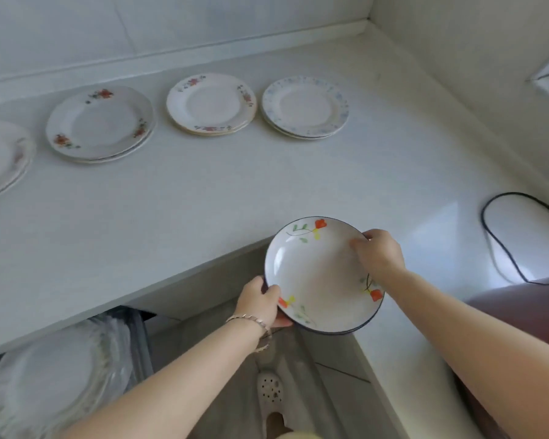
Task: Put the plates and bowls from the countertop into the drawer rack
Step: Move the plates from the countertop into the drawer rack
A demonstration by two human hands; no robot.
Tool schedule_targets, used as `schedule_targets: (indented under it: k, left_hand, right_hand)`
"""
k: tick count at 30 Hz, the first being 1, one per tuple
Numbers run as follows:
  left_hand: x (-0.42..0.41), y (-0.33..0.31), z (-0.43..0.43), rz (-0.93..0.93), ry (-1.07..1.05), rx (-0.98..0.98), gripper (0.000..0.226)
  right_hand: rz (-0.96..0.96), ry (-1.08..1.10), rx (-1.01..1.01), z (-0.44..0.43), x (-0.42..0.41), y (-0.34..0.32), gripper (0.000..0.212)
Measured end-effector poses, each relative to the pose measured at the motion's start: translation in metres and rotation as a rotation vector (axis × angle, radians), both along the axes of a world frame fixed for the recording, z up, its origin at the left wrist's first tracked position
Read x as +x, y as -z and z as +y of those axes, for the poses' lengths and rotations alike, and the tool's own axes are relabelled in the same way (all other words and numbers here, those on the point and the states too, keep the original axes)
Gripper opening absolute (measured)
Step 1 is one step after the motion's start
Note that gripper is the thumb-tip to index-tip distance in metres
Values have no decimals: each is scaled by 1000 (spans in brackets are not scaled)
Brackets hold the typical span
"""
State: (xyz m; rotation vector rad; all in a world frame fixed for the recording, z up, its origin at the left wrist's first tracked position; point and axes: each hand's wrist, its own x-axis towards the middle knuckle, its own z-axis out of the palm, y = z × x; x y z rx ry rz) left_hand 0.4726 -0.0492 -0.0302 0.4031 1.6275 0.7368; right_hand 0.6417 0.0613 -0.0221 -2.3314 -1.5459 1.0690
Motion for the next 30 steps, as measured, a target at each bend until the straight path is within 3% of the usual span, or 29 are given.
schedule_targets:
  k: [3,7,10,14,19,22,24,28,30]
  left_hand:
    - [-64,-12,-48,52,-99,63,22]
    - [-154,-20,-131,110,-191,83,20]
    - [-221,-15,-196,184,-212,34,18]
    - [-295,-4,-270,283,-133,-25,26]
    - [-353,34,-320,370,-54,-159,30]
    - [-371,60,-327,379,-43,-204,24]
    - [-379,75,-326,377,-100,-224,17]
    - [-394,103,-329,228,-408,-299,27]
    - [-397,116,-336,183,-441,-358,32]
  right_hand:
    - [68,-174,-9,-26,-59,-14,33]
    - [171,-447,-118,-79,-140,-26,17]
    - [376,-557,-357,-127,-196,-23,12]
    - [453,-665,-614,-191,-266,3,25]
    - [475,-542,-725,-258,-323,49,42]
    - [467,-398,-756,-282,-339,72,40]
    - [486,-267,-788,-292,-345,88,34]
    - [544,-42,-743,-305,-361,116,32]
    - [566,36,-669,-309,-371,130,34]
